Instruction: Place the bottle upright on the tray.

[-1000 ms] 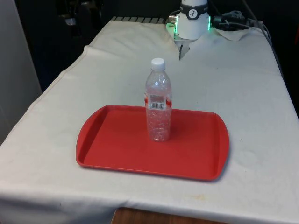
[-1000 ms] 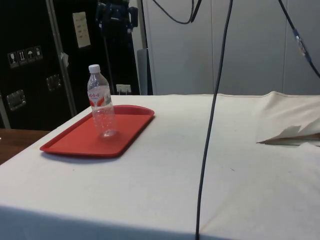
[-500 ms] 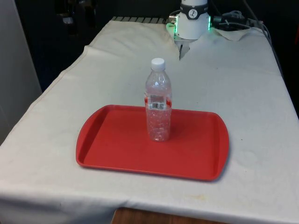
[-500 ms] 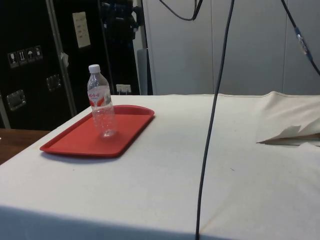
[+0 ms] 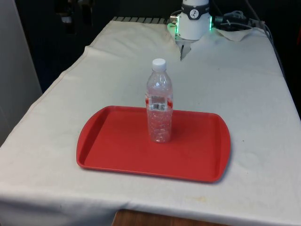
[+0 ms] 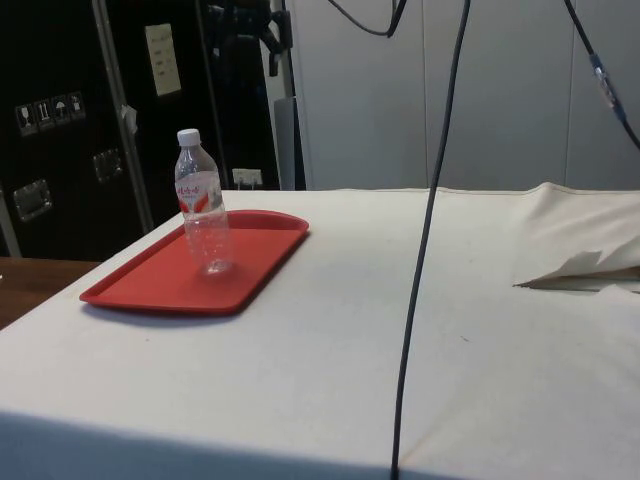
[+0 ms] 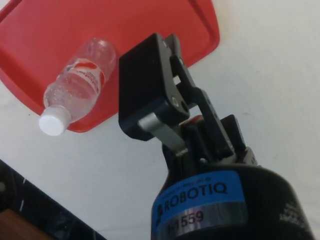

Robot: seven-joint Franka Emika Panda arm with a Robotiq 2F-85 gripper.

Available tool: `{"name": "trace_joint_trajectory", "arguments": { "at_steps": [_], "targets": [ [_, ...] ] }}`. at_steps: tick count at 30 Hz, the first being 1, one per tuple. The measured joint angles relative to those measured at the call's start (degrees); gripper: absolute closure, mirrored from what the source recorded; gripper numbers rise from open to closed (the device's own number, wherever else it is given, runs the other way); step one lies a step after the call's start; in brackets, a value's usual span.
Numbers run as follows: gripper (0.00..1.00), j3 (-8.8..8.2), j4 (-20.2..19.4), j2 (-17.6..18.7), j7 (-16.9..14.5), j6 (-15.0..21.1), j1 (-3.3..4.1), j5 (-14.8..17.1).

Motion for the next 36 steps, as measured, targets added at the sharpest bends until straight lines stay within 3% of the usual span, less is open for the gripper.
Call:
{"name": "trace_joint_trajectory", "arguments": {
  "at_steps": [14, 36],
  "targets": [
    [0.0, 0.0, -1.7, -1.3, 0.2, 0.0, 1.09, -2.9],
    [0.0, 0.11, -7.0, -5.6, 0.0, -0.5, 2.01, -3.7]
  ]
}}
